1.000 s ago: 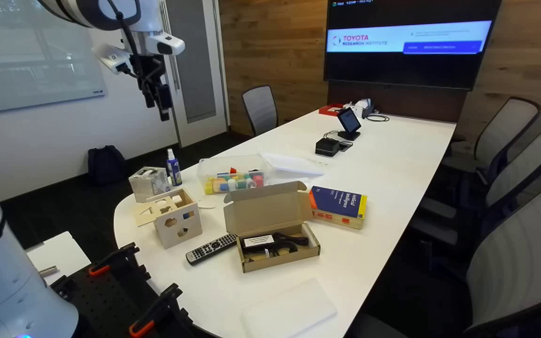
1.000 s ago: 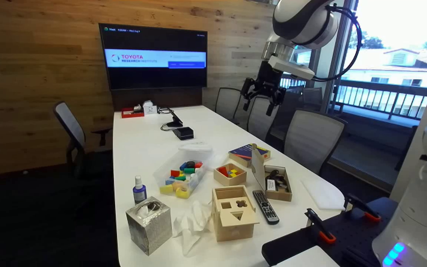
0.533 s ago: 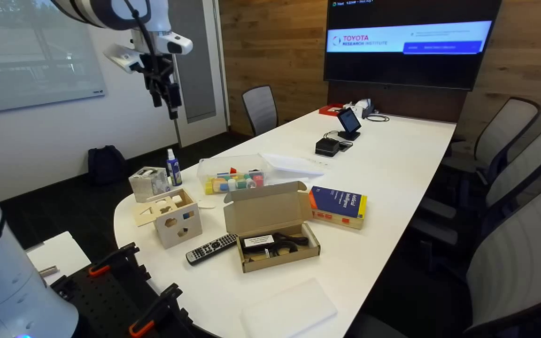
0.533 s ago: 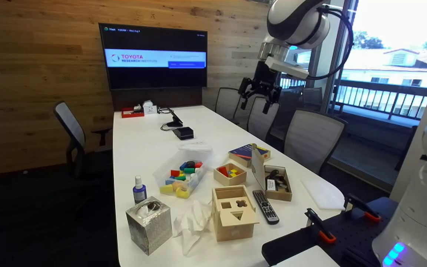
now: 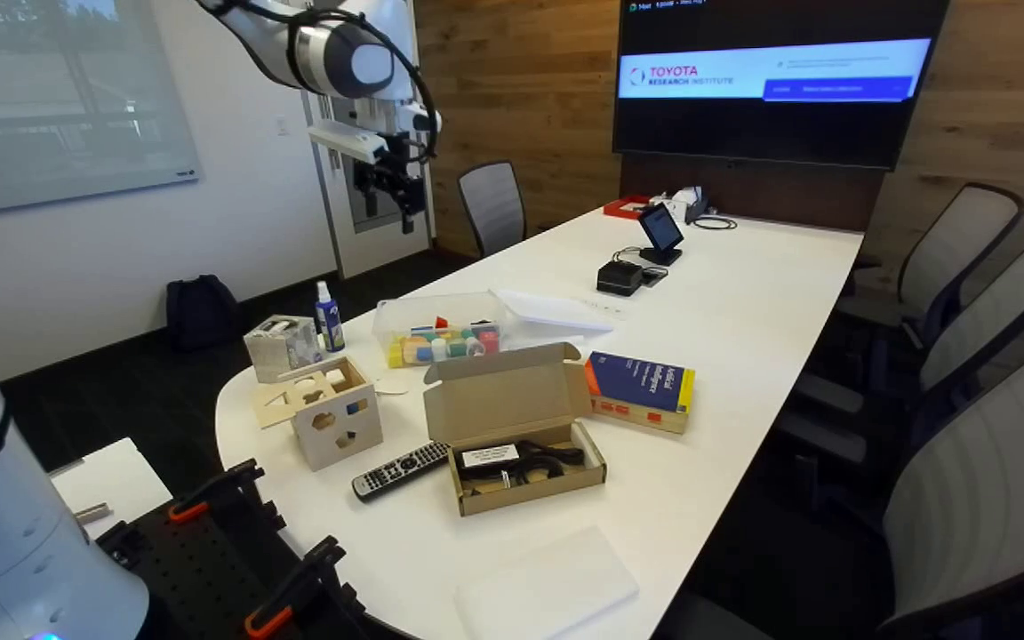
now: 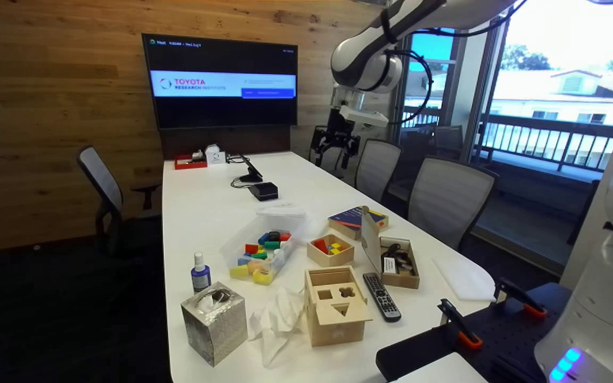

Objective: Put the green block in the wooden box.

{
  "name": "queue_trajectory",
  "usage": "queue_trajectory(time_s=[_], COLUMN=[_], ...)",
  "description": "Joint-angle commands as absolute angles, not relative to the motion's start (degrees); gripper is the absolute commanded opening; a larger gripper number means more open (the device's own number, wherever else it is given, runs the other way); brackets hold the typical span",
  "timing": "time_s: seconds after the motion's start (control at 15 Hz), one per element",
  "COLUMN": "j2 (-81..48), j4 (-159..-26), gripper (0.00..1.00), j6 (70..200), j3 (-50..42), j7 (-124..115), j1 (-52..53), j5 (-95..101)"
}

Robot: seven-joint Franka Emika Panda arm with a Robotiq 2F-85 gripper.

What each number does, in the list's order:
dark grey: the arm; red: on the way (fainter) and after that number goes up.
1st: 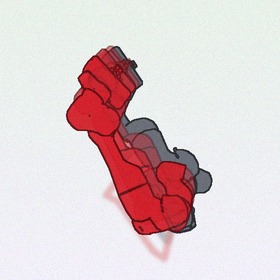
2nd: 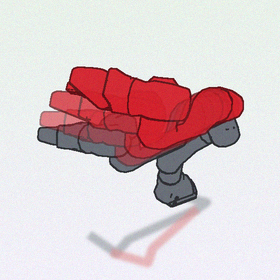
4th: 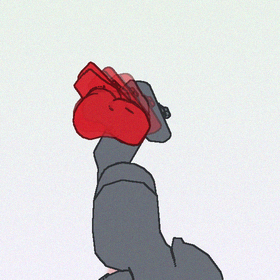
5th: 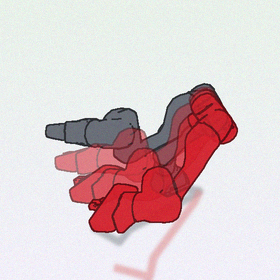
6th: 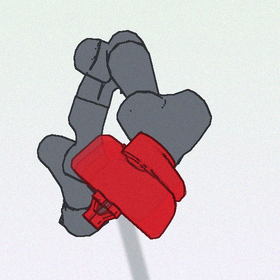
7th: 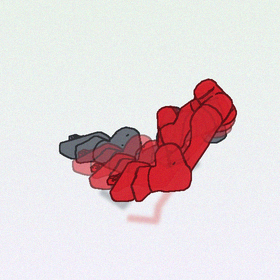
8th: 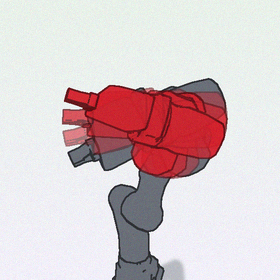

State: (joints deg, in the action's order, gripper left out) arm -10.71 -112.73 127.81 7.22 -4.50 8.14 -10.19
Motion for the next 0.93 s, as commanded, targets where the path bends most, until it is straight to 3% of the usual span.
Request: queue_trajectory(time_s=[0.0, 0.87], j2=[-25.15, -66.15], j4=[-98.14, -57.37], gripper=[1.0, 1.0], j6=[126.95, 129.09], j3=[7.67, 6.88], j7=[-3.07, -2.19], j1=[8.88, 15.65], j5=[-6.98, 0.6])
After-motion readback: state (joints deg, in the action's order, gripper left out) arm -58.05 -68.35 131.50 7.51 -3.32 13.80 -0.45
